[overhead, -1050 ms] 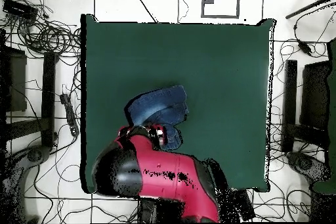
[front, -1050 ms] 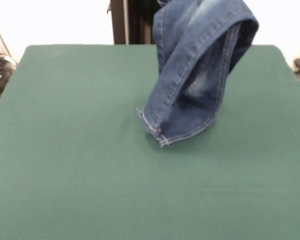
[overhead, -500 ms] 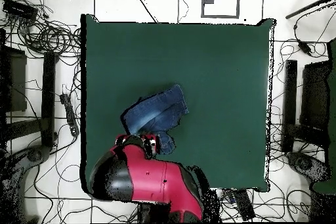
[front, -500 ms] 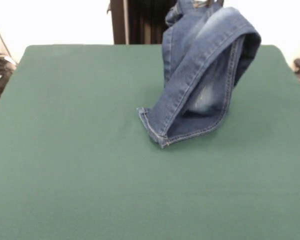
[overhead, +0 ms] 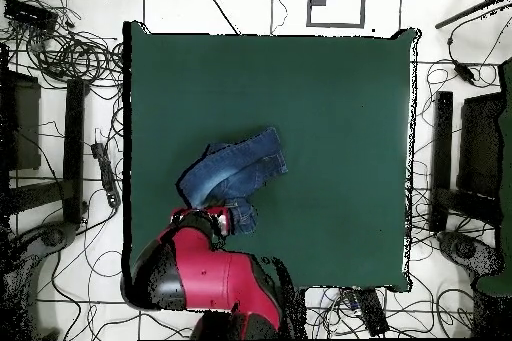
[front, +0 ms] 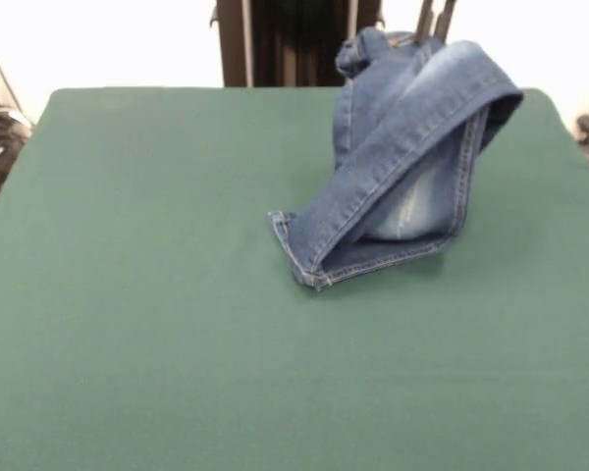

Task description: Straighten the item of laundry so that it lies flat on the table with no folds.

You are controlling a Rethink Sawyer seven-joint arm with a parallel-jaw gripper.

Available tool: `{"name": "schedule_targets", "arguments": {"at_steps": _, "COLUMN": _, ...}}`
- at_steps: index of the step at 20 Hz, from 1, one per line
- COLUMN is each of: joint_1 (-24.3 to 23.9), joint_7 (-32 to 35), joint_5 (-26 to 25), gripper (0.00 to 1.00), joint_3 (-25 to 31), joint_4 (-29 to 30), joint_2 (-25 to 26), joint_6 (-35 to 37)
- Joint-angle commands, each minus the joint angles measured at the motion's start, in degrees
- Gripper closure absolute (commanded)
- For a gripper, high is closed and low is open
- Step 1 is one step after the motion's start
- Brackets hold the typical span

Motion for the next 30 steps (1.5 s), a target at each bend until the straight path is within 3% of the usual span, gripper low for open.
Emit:
{"name": "schedule_targets", "arguments": {"at_steps": 1, "joint_1": 1.73, "joint_7": 17.84, "joint_5": 4.51, "gripper": 1.00, "joint_3": 3.21, "joint_4": 7.77, "joint_2": 4.58, "joint_6": -4.99}}
{"name": "schedule_targets", "arguments": {"at_steps": 4, "joint_1": 1.31, "joint_7": 19.49, "joint_5": 6.63, "gripper": 1.00, "joint_3": 5.88, "joint_4": 11.09, "joint_2": 3.90, "joint_6": -6.44}}
{"name": "schedule_targets", "arguments": {"at_steps": 7, "joint_1": 4.29, "joint_7": 18.92, "joint_5": 7.49, "gripper": 1.00, "joint_3": 4.15, "joint_4": 11.73, "joint_2": 4.57, "joint_6": -5.44}}
{"name": "schedule_targets", "arguments": {"at_steps": 13, "joint_1": 7.77, "joint_7": 25.56, "joint_5": 13.27, "gripper": 1.00, "joint_3": 3.91, "joint_4": 16.61, "joint_2": 6.31, "joint_6": -10.01}}
{"name": "schedule_targets", "arguments": {"at_steps": 17, "joint_1": 9.10, "joint_7": 23.76, "joint_5": 12.14, "gripper": 1.00, "joint_3": 3.82, "joint_4": 17.15, "joint_2": 7.00, "joint_6": -10.96}}
{"name": "schedule_targets", "arguments": {"at_steps": 24, "joint_1": 10.65, "joint_7": 28.48, "joint_5": 13.24, "gripper": 1.00, "joint_3": 5.92, "joint_4": 18.30, "joint_2": 9.81, "joint_6": -16.94}}
{"name": "schedule_targets", "arguments": {"at_steps": 30, "joint_1": 7.90, "joint_7": 27.85, "joint_5": 9.45, "gripper": 1.00, "joint_3": 7.36, "joint_4": 14.76, "joint_2": 17.69, "joint_6": -25.66}}
